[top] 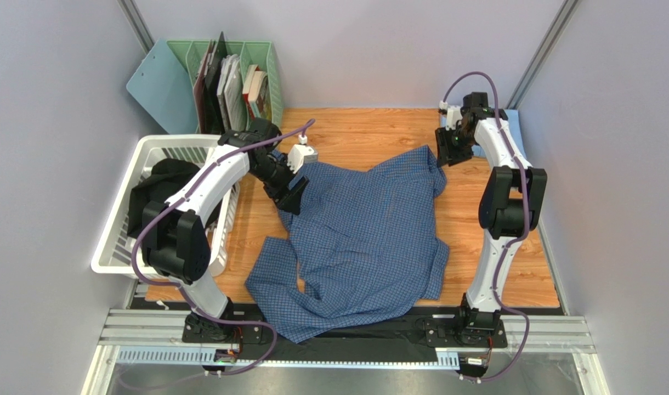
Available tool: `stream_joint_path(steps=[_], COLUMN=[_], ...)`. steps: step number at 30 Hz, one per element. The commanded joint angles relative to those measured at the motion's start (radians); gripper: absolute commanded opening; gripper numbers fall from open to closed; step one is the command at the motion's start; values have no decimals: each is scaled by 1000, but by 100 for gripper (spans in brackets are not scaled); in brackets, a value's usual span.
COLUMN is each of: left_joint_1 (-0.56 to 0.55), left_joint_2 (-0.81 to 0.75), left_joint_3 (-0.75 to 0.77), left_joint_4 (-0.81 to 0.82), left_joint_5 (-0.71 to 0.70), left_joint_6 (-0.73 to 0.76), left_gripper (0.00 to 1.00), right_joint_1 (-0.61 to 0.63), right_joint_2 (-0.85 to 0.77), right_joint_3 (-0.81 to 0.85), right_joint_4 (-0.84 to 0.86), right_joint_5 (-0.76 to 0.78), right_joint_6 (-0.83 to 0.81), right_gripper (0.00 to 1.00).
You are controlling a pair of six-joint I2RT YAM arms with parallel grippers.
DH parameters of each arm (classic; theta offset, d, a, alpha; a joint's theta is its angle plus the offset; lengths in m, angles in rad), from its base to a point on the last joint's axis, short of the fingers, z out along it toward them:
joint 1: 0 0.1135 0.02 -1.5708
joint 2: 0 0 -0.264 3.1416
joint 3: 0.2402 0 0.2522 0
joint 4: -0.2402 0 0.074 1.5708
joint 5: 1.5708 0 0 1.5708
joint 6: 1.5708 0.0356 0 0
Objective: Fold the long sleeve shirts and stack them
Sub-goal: Flatten the shirt out
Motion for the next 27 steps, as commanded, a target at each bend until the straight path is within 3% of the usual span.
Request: stream_joint_path(steps=[1, 14, 17, 18, 21, 24, 27], left_joint_1=[0, 3, 5, 5, 8, 18, 38], left_joint_2=[24, 47, 43, 35, 34, 23, 11], left_joint_3=[23, 41, 34, 34, 43, 46, 46], left_joint_4=[10, 7, 11, 13, 13, 28, 57], left_joint_5=[32, 9, 4, 1, -6, -16, -16], left_joint_6=[3, 7, 1, -3, -10, -16, -43], left_gripper=[81, 82, 82, 82, 82, 82, 81], right_joint_1=[-23, 16, 41, 44, 46, 46, 46], right_joint_2=[17, 177, 224, 238, 272, 164, -27], right_joint_3=[-17, -26, 32, 70, 251, 313, 238], right_joint_4=[2, 65, 82, 79, 22, 52, 259], right_joint_5=[55, 35, 67, 72, 70, 20, -71], right_joint_6=[-99, -59, -61, -64, -68, -81, -78], right_gripper=[42, 50, 39, 25, 0, 0, 0])
